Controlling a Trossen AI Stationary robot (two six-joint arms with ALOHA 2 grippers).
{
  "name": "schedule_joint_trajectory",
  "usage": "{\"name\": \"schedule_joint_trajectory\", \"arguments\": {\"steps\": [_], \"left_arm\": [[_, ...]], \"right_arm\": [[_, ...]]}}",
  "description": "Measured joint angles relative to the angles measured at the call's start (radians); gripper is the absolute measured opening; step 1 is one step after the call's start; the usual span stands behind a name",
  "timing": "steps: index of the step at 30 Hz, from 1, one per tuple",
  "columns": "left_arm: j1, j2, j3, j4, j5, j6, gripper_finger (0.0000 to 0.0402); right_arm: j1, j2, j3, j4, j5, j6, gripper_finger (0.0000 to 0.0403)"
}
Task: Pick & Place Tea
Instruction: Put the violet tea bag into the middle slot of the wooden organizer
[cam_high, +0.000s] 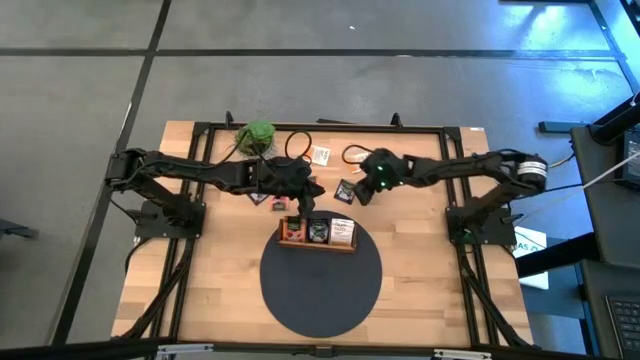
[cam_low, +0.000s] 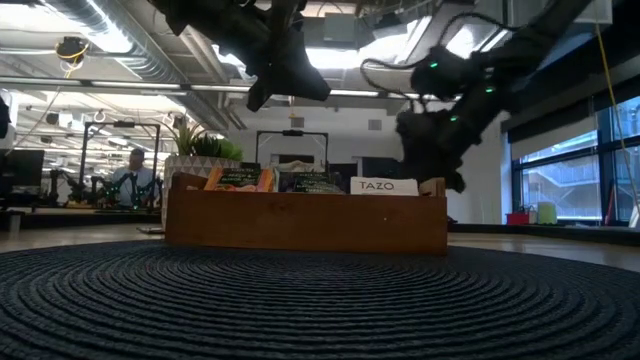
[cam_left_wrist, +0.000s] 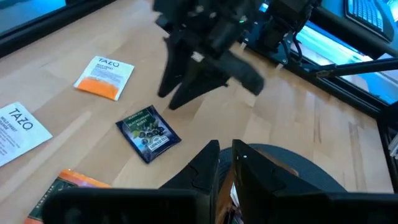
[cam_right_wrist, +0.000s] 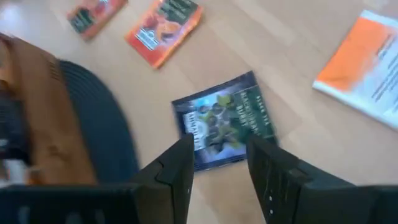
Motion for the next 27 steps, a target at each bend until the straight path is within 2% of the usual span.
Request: {"name": "schedule_joint_trajectory", "arguments": {"steps": [10, 19, 27], "left_arm": [[-0.001, 0.000, 0.000, 0.000, 0.018, 0.000, 0.0041], [-0.001, 0.000, 0.000, -0.008, 0.026, 0.002, 0.0040], [-0.001, 0.000, 0.000, -0.008, 0.026, 0.016, 0.0040]], "right_arm": [[-0.026, 0.242, 0.228, -0.222, 0.011, -0.139, 0.0147], [-0.026, 0.325, 0.271, -0.265, 0.050, -0.141, 0.0143], [-0.026, 0.327, 0.269, -0.290, 0.104, -0.191, 0.0075]]}}
